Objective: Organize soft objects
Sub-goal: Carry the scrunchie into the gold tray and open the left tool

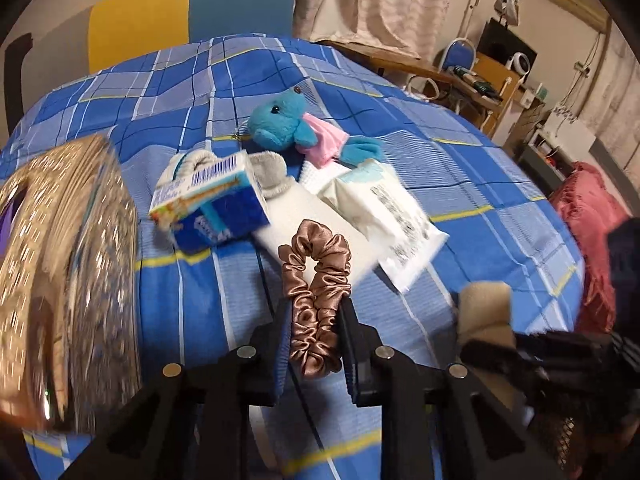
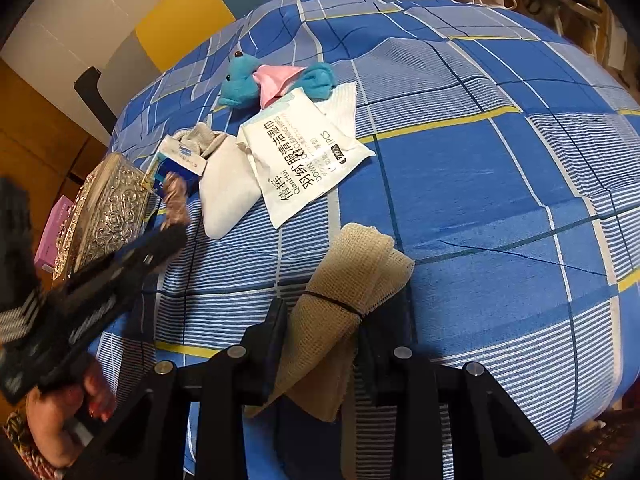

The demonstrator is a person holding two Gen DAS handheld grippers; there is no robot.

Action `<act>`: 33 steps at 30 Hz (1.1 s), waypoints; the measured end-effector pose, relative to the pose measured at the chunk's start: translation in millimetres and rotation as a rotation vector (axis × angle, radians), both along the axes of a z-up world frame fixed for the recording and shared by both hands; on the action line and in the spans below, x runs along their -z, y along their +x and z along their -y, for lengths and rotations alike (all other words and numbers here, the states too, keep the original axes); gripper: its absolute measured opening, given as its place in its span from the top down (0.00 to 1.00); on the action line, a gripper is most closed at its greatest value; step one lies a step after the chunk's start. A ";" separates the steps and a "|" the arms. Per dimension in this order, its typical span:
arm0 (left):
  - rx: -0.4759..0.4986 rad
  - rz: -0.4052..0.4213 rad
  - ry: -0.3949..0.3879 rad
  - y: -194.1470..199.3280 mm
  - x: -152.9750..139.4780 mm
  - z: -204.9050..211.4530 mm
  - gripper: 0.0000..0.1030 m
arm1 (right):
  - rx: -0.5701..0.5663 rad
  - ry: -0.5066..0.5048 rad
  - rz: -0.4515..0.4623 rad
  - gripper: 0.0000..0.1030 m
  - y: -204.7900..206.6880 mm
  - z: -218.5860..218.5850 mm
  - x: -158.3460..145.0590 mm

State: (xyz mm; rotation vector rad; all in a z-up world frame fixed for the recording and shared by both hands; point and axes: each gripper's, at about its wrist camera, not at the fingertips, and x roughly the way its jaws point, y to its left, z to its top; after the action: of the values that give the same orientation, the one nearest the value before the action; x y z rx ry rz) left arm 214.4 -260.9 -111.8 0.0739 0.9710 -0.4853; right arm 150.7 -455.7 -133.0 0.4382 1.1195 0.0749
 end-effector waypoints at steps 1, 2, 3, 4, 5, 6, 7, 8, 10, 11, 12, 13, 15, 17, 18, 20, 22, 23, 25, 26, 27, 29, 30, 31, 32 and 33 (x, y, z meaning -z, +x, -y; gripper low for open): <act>0.005 -0.006 -0.012 -5.4 -1.3 -3.0 0.79 | -0.002 -0.002 0.002 0.67 0.0 0.0 -0.1; 0.009 -0.010 -0.026 -12.0 -2.8 -6.8 0.79 | -0.002 -0.003 0.003 0.67 0.0 0.0 -0.2; 0.015 -0.011 -0.034 -17.0 -4.4 -9.5 0.79 | -0.002 -0.004 0.004 0.67 -0.1 0.2 -0.2; 0.025 -0.010 -0.040 -23.5 -6.2 -12.1 0.79 | -0.003 -0.005 0.005 0.67 -0.2 0.1 -0.1; 0.037 -0.003 -0.046 -31.3 -9.0 -15.5 0.79 | -0.004 -0.008 0.007 0.67 -0.4 0.1 -0.2; 0.043 0.003 -0.050 -36.5 -11.1 -18.3 0.79 | -0.005 -0.011 0.008 0.67 -0.7 -0.2 -0.2; 0.054 0.009 -0.056 -43.5 -14.0 -21.9 0.79 | -0.005 -0.013 0.009 0.67 -1.0 -0.5 -0.1; 0.064 0.013 -0.058 -48.6 -16.2 -24.7 0.79 | -0.007 -0.017 0.011 0.67 -1.2 -0.8 -0.1; 0.081 0.034 -0.052 -59.4 -22.4 -31.4 0.79 | -0.011 -0.031 0.014 0.67 -2.0 -2.8 -0.2; 0.086 0.042 -0.052 -64.7 -25.4 -35.9 0.79 | -0.013 -0.037 0.016 0.67 -1.9 -3.5 -0.4; 0.091 0.050 -0.057 -69.4 -29.0 -41.3 0.79 | -0.015 -0.044 0.018 0.67 -2.0 -4.3 -0.5; 0.091 0.059 -0.060 -73.9 -33.2 -47.4 0.79 | -0.017 -0.051 0.021 0.67 -2.3 -5.4 -0.6; 0.086 0.074 -0.072 -81.0 -41.1 -59.5 0.79 | -0.019 -0.061 0.027 0.67 -2.9 -6.6 -0.8; 0.074 0.086 -0.086 -86.5 -49.3 -73.5 0.79 | -0.017 -0.066 0.033 0.67 -3.5 -7.0 -1.1; 0.061 0.091 -0.095 -89.2 -54.4 -83.4 0.79 | -0.015 -0.068 0.037 0.67 -4.0 -7.4 -1.5; 0.037 0.094 -0.109 -91.7 -61.1 -99.5 0.79 | -0.013 -0.069 0.047 0.67 -5.4 -7.9 -3.0; -0.001 0.104 -0.125 -93.3 -68.8 -121.8 0.79 | -0.014 -0.063 0.061 0.67 -7.4 -9.0 -5.5; -0.017 0.107 -0.128 -93.2 -71.3 -130.5 0.79 | -0.015 -0.062 0.068 0.67 -8.2 -10.0 -6.4; -0.058 0.116 -0.127 -92.4 -76.2 -152.9 0.79 | -0.019 -0.062 0.086 0.67 -10.3 -12.2 -9.8; -0.079 0.118 -0.126 -91.2 -77.8 -163.6 0.79 | -0.022 -0.061 0.095 0.67 -10.9 -13.3 -11.4; -0.106 0.119 -0.123 -89.6 -79.1 -175.5 0.79 | -0.026 -0.062 0.103 0.67 -11.4 -14.2 -12.8; -0.157 0.117 -0.120 -84.6 -79.6 -199.4 0.79 | -0.030 -0.061 0.118 0.67 -13.0 -16.5 -15.8; -0.185 0.116 -0.118 -81.5 -79.9 -211.8 0.79 | -0.033 -0.062 0.126 0.67 -13.6 -17.6 -17.1; -0.216 0.115 -0.117 -77.0 -80.4 -225.5 0.79 | -0.033 -0.063 0.131 0.67 -13.9 -18.4 -18.0; -0.249 0.113 -0.121 -72.5 -80.9 -239.6 0.79 | -0.033 -0.063 0.137 0.67 -14.6 -18.9 -19.2; -0.273 0.113 -0.123 -68.8 -81.2 -250.4 0.79 | -0.032 -0.060 0.142 0.67 -15.1 -19.2 -20.2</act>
State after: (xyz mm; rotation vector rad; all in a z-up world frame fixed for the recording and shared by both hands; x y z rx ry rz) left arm 145.6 -10.5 -30.6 -0.1396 0.8237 -0.2850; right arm 135.5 -436.5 -112.9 0.3558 0.9861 0.0985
